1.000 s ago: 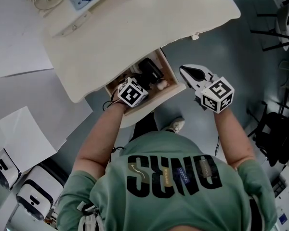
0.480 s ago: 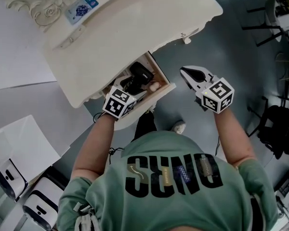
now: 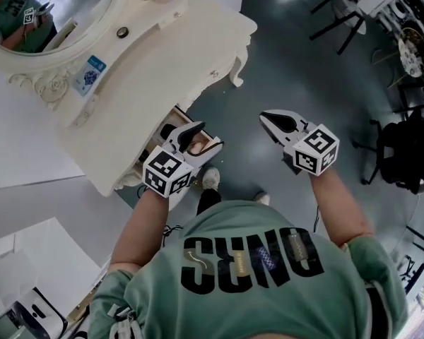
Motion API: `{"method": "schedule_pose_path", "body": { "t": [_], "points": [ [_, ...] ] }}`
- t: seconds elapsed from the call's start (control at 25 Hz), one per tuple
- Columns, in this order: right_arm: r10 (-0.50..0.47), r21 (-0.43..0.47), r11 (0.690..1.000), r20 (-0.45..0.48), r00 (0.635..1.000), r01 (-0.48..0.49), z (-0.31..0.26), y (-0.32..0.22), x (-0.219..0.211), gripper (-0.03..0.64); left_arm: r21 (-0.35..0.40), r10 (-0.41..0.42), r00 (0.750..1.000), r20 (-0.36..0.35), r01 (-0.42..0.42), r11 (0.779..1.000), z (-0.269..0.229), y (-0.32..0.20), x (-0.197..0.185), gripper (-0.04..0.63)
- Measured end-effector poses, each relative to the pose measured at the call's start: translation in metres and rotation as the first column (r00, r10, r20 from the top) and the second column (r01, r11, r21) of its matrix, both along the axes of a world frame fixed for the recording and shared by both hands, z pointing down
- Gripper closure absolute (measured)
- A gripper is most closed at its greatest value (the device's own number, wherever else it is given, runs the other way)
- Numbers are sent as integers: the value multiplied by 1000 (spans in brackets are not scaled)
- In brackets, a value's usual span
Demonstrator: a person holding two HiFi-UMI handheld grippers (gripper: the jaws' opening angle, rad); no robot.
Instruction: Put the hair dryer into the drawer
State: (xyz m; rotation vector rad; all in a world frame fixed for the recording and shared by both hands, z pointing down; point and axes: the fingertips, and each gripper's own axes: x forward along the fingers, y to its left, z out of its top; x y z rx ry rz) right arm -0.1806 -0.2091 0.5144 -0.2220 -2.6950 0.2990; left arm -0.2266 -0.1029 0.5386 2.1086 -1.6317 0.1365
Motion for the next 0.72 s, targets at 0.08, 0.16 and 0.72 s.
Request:
{"method": "schedule_pose_path", "body": {
  "t": [0.08, 0.16, 0.72],
  "points": [
    [67, 17, 998, 27, 997, -68, -20, -19, 30, 622, 67, 60, 998, 3, -60, 996, -29, -22, 22, 327],
    [133, 30, 990, 52, 990, -134, -40, -36, 62, 623, 125, 118, 993, 2, -118, 985, -56, -41, 48, 347],
    [528, 76, 833, 188, 828, -548, -142, -98, 307, 623, 384, 419, 908, -7, -384, 839, -177, -126, 233, 526]
  ]
}}
